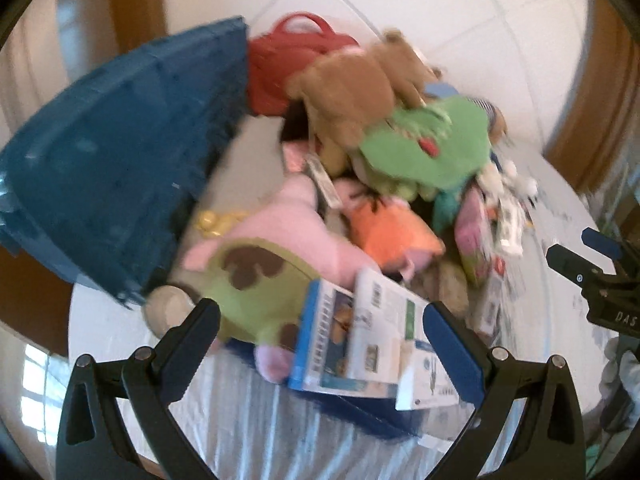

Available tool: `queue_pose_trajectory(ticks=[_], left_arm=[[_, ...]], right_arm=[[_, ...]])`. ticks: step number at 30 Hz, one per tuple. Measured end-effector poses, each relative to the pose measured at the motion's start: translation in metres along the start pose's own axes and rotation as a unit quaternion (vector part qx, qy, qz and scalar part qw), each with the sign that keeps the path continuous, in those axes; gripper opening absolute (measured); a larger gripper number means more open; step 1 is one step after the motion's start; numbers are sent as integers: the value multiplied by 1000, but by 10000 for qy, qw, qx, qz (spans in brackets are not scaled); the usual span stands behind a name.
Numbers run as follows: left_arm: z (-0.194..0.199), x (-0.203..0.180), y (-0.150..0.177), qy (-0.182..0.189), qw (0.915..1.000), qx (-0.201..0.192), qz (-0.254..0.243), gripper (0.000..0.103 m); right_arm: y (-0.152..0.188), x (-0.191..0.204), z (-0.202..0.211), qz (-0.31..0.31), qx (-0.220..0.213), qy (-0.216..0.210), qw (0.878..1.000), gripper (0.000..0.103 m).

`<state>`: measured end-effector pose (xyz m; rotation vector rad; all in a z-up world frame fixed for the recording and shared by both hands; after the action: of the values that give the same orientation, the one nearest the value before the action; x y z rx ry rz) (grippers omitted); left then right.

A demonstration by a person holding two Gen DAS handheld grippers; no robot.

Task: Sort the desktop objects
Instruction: 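Withdraw both grippers from the crate back toward the heap, then grasp the blue brush with left gripper while right grasps metal scissors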

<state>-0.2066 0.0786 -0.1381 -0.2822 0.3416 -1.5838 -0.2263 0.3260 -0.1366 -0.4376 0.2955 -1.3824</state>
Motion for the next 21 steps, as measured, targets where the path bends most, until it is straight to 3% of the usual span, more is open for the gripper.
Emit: queue_pose_trajectory(ticks=[3,5,9,13,16,21], left_arm=[[-12,-11,8,106,9997,143,-139,103],[-21,-19,14,167,9993,240,-226,103],[-30,-30,26,260,9987,384,-198,103],[-29,-43,37,200,9988,430,-82,103],[-28,-51,47,112,9989,434,161,103],[-35,-74,70,-221,9948,438,889,103]], right_arm=[[19,-17,-16,-251,323,115,9991,100],[32,-23,-24,-367,467,154,9981,91],[56,-31,-32,-453,709,117,9964,88],[63,-36,-35,-269,815,-1,9963,82],[65,-38,-41,-18,896,-138,9959,66],[64,-47,-60,819,1042,-491,9900,63]])
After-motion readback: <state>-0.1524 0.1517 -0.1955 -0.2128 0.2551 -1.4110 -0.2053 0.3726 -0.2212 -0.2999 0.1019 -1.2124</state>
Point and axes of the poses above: each gripper's, at about its wrist camera, not at the fingertips, and z roughly against the way its jaws point, x to its left, y to its underside, the point moved 1 cm from there along -z, roughly the way its jaws point, and after that the axes turned 14 degrees about x, right-handed, at the moved point
